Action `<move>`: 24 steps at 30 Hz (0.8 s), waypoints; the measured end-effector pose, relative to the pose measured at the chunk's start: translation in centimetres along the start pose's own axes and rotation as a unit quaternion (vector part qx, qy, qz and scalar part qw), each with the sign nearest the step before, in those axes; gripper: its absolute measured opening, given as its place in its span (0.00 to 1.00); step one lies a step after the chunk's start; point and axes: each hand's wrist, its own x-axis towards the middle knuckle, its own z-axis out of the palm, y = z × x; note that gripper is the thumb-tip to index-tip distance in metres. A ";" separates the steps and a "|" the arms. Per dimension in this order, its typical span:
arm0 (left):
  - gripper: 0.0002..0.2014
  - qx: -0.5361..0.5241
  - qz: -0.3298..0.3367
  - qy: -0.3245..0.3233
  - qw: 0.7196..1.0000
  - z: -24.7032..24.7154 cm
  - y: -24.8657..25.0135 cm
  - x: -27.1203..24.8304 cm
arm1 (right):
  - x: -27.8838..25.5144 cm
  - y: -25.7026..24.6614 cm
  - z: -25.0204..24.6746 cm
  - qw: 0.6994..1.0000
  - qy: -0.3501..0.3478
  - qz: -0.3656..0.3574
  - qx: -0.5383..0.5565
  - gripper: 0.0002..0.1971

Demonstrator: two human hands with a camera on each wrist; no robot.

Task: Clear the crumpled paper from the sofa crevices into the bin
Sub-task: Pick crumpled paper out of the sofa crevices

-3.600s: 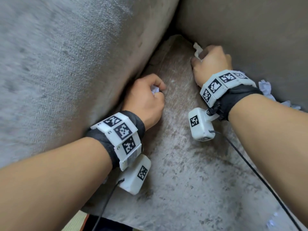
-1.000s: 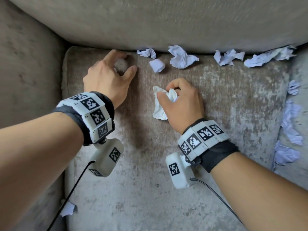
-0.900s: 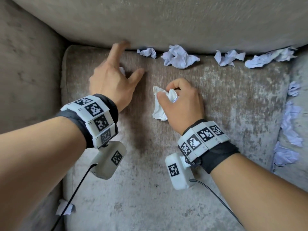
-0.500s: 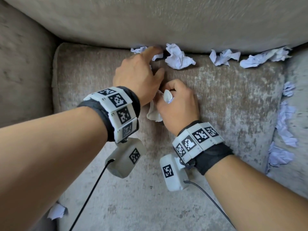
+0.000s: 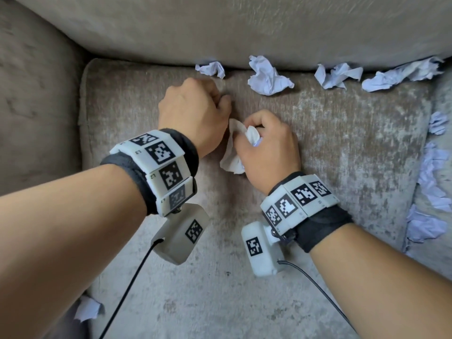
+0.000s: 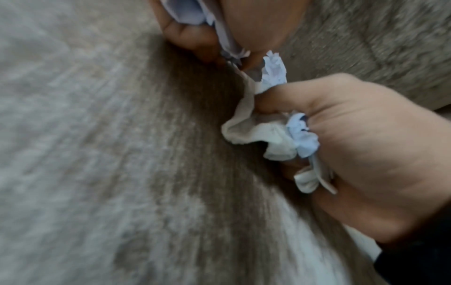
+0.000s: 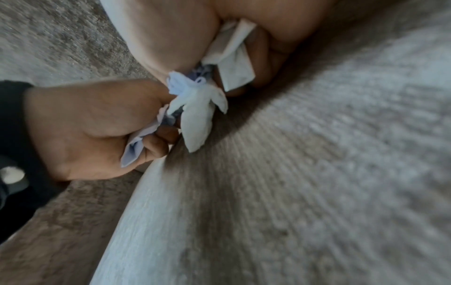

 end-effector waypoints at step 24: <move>0.08 -0.092 -0.112 0.045 0.988 -5.0 -9.1 -4.1 | 5.6 -7.0 3.9 0.963 -0.017 -0.070 -0.261 0.13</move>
